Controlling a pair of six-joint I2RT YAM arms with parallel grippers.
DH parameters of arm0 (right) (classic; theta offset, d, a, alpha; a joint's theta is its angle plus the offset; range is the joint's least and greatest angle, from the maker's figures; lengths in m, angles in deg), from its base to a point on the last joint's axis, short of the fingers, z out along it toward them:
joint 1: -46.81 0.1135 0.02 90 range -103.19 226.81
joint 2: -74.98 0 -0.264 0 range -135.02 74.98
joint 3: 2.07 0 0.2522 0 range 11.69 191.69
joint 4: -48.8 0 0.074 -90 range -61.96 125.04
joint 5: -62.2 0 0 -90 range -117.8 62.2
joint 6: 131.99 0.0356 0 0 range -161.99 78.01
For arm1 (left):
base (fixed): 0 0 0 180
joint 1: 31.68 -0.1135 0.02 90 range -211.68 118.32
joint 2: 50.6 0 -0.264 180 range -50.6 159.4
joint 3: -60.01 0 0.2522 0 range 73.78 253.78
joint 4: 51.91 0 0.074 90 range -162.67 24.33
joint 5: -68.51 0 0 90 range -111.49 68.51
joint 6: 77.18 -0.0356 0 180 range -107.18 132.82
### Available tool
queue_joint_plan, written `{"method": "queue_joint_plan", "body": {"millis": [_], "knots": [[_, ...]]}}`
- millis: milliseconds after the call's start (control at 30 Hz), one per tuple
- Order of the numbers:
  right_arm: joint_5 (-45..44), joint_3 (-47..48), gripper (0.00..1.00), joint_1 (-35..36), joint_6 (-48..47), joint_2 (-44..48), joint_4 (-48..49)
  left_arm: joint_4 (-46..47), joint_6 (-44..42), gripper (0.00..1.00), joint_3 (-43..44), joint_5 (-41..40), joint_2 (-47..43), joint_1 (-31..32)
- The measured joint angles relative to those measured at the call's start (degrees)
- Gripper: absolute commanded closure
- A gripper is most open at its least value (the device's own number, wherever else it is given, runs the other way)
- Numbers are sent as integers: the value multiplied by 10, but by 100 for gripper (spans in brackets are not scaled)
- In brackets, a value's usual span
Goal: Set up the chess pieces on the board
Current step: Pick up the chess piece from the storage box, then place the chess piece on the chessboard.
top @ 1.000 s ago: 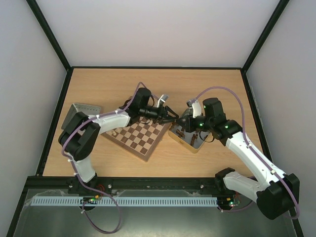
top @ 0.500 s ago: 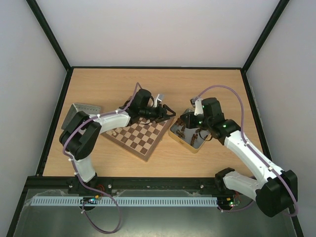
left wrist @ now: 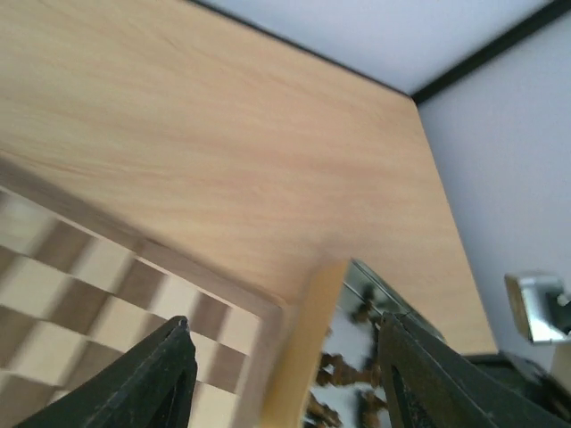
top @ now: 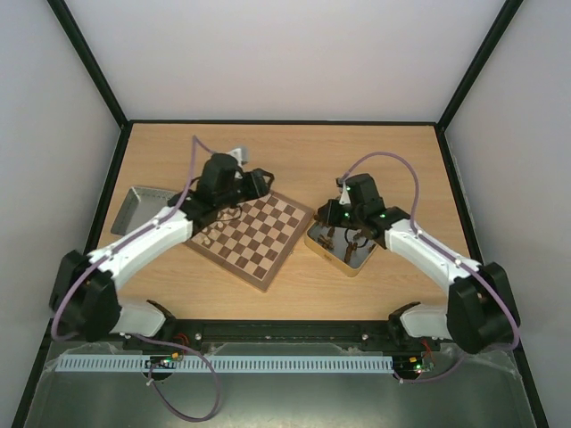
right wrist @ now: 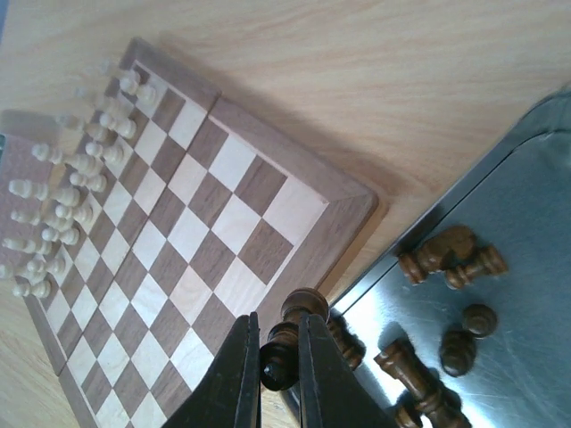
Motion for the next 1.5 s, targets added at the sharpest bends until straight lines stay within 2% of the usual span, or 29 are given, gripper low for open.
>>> {"method": "queue_joint_plan", "body": {"millis": [200,367,533,667,733,867,933,967,1233,1500], "knots": [[-12,39,98,52,15,-85,9,-66,-37,35,-19,-141,-127,-25],[-43,90,98,131,15,-154,15,-104,-67,29,-20,-237,-217,-38],[-81,137,98,196,11,-221,12,-129,-92,28,-20,-293,-265,-54],[-110,171,98,232,7,-266,-7,-141,-102,27,-26,-309,-275,-66],[-120,184,94,243,6,-274,-14,-147,-105,27,-31,-311,-275,-69],[-127,194,69,246,6,-278,-31,-158,-110,26,-40,-311,-275,-74],[-130,195,60,246,9,-278,-42,-161,-111,25,-41,-310,-275,-76],[-132,196,58,246,9,-278,-48,-162,-112,25,-41,-310,-275,-77],[-136,219,57,246,19,-278,-66,-162,-116,24,-41,-310,-275,-86],[-159,224,64,250,20,-279,-85,-162,-116,24,-41,-306,-275,-89]]}}
